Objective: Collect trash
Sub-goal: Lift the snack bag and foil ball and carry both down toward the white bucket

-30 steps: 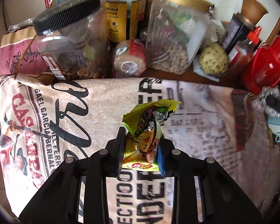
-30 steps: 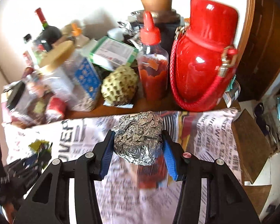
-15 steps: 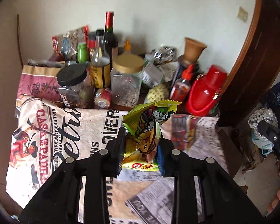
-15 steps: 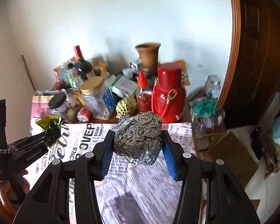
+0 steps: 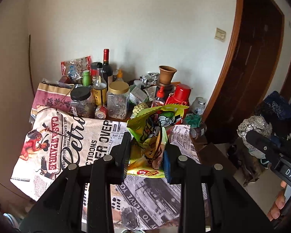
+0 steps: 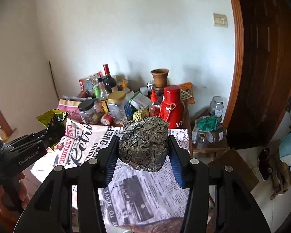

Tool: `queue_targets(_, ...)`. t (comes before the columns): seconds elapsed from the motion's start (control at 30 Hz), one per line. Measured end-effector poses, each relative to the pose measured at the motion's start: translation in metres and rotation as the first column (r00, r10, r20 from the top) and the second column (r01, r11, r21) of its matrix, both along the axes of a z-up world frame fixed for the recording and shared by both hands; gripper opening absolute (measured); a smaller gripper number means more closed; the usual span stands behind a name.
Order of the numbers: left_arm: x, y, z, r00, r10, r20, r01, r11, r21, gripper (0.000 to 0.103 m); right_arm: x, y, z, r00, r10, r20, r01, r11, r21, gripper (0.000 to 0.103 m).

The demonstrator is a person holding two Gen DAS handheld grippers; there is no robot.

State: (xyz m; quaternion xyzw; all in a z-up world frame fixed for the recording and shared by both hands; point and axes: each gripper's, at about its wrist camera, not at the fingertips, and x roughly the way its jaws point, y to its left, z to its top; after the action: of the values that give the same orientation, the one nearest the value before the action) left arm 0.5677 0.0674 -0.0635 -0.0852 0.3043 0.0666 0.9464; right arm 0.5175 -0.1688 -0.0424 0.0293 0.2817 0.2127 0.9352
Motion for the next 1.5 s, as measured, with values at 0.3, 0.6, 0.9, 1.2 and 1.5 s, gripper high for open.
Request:
queue_targets(0.3, -0.096, 0.011, 0.014, 0.997, -0.066, 0.048, 0.065, 0.998, 0.026, 0.029, -0.086, 0.017, 0.007, 0.997, -0.063, 0.047, 0.062, 0.998, 0.019, 0.046)
queue_targets(0.6, -0.224, 0.045, -0.003, 0.996, -0.091, 0.009, 0.091, 0.995, 0.045, 0.029, -0.197, 0.059, -0.008, 0.996, -0.078, 0.043, 0.077, 0.997, 0.016, 0.046)
queue_targets(0.9, -0.294, 0.061, -0.020, 0.991, -0.127, -0.038, 0.128, 0.991, 0.026, 0.029, -0.263, 0.078, -0.030, 0.995, -0.089, -0.041, 0.088, 0.996, -0.017, 0.046)
queue_targets(1.2, -0.303, 0.060, -0.059, 0.982, -0.121, -0.145, 0.124, 0.992, 0.014, 0.029, -0.265, 0.078, -0.070, 0.988, -0.053, -0.147, 0.050, 0.998, -0.024, 0.046)
queue_targets(1.5, -0.277, 0.041, -0.174, 0.926, -0.123, -0.358, 0.106, 0.992, -0.065, 0.029, -0.234, 0.060, -0.164, 0.943, -0.063, -0.326, 0.044, 0.997, -0.066, 0.046)
